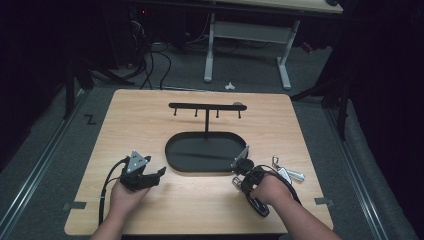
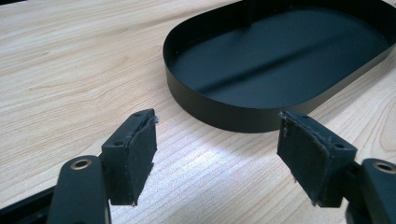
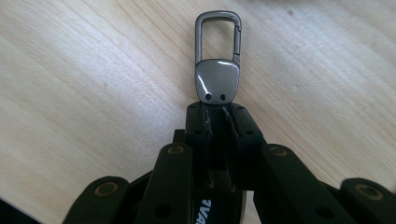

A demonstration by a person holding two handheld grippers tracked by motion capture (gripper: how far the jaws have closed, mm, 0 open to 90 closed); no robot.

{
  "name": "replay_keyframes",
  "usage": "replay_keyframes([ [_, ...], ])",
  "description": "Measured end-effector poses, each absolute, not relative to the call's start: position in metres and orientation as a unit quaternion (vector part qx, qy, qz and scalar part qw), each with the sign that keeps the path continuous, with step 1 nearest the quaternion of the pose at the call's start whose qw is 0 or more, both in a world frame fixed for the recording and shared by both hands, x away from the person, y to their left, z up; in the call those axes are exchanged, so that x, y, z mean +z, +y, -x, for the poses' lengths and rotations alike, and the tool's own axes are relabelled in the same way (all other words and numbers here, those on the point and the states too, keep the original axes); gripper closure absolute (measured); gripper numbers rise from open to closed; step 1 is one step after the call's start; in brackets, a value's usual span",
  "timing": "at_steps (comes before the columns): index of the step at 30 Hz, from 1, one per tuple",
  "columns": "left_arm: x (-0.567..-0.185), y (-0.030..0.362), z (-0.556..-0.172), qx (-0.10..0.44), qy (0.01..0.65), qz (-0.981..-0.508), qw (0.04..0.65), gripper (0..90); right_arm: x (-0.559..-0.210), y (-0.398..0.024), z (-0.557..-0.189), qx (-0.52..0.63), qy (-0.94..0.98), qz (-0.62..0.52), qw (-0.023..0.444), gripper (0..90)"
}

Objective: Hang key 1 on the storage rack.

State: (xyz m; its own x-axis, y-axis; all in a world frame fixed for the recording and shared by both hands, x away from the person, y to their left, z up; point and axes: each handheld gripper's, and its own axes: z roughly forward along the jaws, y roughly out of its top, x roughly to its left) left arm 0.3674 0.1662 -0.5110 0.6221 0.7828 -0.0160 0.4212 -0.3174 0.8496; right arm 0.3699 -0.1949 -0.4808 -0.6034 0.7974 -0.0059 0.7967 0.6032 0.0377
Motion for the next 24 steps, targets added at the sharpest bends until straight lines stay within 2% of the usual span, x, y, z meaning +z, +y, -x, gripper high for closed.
replay_keyframes([
  [24, -0.51, 0.166, -0.367, 0.195, 0.379, -0.785, 0.45, 29.1, -0.414, -0.207, -0.37, 0.085, 0.88, -0.465, 0.044, 80.7],
])
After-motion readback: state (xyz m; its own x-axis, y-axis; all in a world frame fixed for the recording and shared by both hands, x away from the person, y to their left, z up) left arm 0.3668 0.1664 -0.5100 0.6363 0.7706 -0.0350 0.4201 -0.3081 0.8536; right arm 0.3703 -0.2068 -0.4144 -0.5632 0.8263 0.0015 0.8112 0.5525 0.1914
